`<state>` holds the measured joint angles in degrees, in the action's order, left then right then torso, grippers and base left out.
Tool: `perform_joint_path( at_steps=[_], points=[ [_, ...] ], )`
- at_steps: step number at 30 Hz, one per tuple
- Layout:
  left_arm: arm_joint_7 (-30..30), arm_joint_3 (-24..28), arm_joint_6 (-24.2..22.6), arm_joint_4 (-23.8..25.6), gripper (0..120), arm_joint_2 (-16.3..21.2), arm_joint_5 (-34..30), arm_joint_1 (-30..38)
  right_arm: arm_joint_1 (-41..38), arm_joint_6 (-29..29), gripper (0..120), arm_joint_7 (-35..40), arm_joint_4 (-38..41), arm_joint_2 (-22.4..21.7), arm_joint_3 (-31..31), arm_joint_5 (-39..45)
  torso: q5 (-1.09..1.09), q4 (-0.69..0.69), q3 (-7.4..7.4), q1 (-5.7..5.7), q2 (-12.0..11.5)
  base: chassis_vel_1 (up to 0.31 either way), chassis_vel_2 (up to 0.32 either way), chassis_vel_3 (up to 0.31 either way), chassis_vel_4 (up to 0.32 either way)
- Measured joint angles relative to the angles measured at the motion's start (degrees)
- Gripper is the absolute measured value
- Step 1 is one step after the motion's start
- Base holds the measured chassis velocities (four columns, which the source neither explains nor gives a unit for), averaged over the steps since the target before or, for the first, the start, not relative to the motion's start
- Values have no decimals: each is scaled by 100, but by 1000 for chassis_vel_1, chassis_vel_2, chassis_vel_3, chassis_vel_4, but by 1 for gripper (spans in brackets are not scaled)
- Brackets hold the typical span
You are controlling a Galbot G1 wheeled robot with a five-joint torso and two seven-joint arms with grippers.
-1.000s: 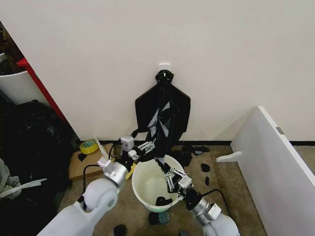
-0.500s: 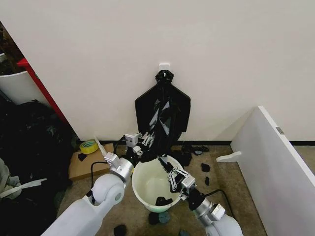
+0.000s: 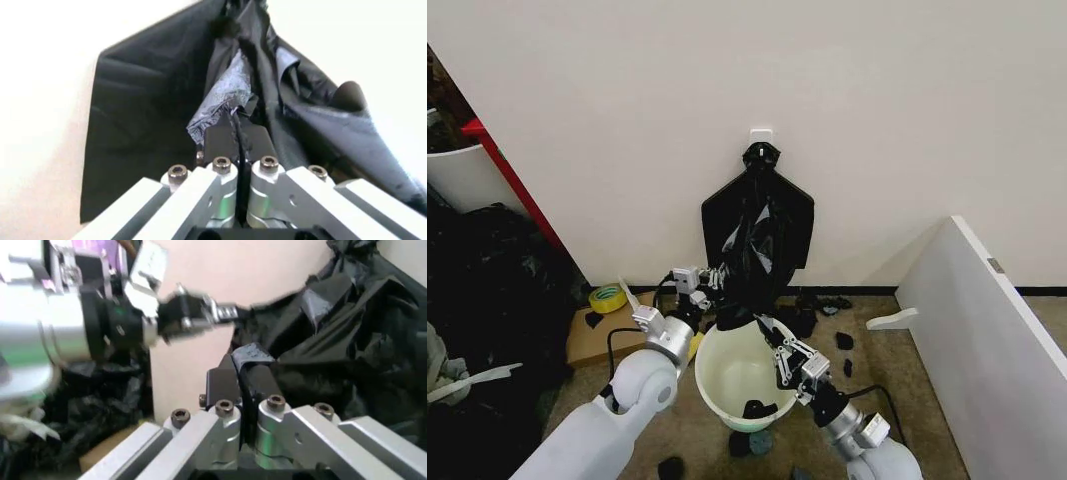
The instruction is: Place the garbage bag over the trash bin.
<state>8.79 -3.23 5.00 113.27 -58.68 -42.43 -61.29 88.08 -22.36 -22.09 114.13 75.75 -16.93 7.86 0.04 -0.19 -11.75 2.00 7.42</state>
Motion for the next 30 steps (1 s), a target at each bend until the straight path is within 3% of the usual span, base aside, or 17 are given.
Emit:
perform_joint_path(
  at_steps=[3, 14, 19, 22, 24, 27, 30],
  points=[
    [-5, -79, 16, 196, 0, 71, 136, -115, 258, 189, 13, 352, 283, -74, -124, -446, 0, 0, 0, 0, 0, 0, 0, 0, 0],
    [-31, -318, 47, 389, 0, 140, 353, -303, 801, 460, 50, 1070, 1032, -486, -625, -575, 0, -1, 0, 0, 0, 0, 0, 0, 0],
    [-62, -451, 59, 421, 0, 179, 471, -481, 238, 1086, 72, 1793, 1375, -930, -465, -418, 2, 1, 0, 0, 0, 0, 0, 0, 0],
    [-70, -430, 60, 416, 0, 189, 484, -483, 37, 1320, 78, 1913, 1460, -1145, -388, -364, 1, 4, 0, 0, 0, 0, 0, 0, 0],
    [-78, -357, 60, 395, 0, 188, 485, -427, -263, 1723, 87, 1962, 1663, -1540, -280, -208, 0, -3, 0, 0, 0, 0, 0, 0, 0],
    [-80, -219, 56, 330, 0, 121, 485, -297, -694, 2303, 98, 1935, 1881, -2099, -72, 104, 1, 1, 0, 0, 0, 0, 0, 0, 0],
    [-80, -148, 50, 290, 0, 46, 508, -235, -1094, 2643, 100, 1879, 1876, -2494, 144, 224, -1, -3, 0, 0, 0, 0, 0, 0, 0]
  ],
)
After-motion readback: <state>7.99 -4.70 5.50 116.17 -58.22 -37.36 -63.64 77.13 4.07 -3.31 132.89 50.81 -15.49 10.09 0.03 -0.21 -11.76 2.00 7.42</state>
